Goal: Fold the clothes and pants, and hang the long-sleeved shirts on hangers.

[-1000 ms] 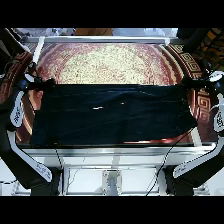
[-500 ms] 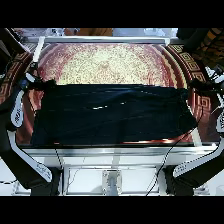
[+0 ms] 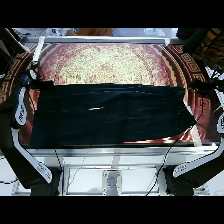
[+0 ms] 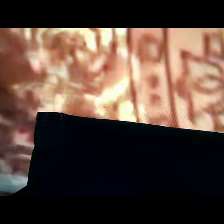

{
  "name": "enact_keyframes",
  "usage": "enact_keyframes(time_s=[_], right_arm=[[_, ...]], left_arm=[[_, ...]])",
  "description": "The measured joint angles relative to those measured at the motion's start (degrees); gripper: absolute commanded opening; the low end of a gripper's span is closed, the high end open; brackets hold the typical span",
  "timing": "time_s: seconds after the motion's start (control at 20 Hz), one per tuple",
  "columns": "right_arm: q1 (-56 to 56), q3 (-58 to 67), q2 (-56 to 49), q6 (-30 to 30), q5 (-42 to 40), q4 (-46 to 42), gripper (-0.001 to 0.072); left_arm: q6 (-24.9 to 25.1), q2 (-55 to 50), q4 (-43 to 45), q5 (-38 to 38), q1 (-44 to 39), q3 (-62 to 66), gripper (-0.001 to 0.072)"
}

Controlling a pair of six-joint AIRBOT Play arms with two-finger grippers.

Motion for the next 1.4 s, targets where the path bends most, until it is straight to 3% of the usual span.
enact_keyframes(time_s=[0.2,0.4,0.45,0.6,0.9,1.15,1.2,1.25,1.4], right_arm=[[0.8,0.0,1.5,-2.4,5.2,-0.3,0.0439],[3.4,-0.6,5.5,-5.9,10.1,-0.4,0.0438],[4.0,-1.7,7.1,-6.7,11.2,-1.0,0.0438],[3.9,-8.7,14.7,-9.0,11.8,-2.3,0.0439],[-3.6,-31.8,32.3,-14.0,8.2,-4.3,0.0442],[-7.4,-40.8,37.2,-14.9,8.1,-4.8,0.0441],[-7.7,-41.4,37.5,-14.5,8.4,-5.4,0.0441],[-7.9,-41.9,37.7,-13.8,8.4,-6.1,0.0441],[-8.2,-42.7,37.9,-11.8,7.8,-7.6,0.0441]], left_arm=[[-4.3,2.3,3.3,-2.8,0.1,8.3,0.0296],[-5.6,8.7,4.3,-6.5,-0.2,11.5,0.0305],[-4.8,10.6,4.2,-9.2,-0.3,11.7,0.0358],[0.1,18.1,5.9,-14.9,0.2,10.1,0.0358],[2.2,39.1,7.3,-18.1,6.8,-9.4,0.0358],[3.7,53.5,7.6,-19.8,12.8,-33.2,0.0358],[4.2,56.0,7.6,-19.9,14.0,-37.7,0.0383],[4.7,57.7,7.6,-19.3,15.1,-41.8,0.0504],[6.3,61.2,6.9,-16.9,17.0,-52.4,0.0528]])
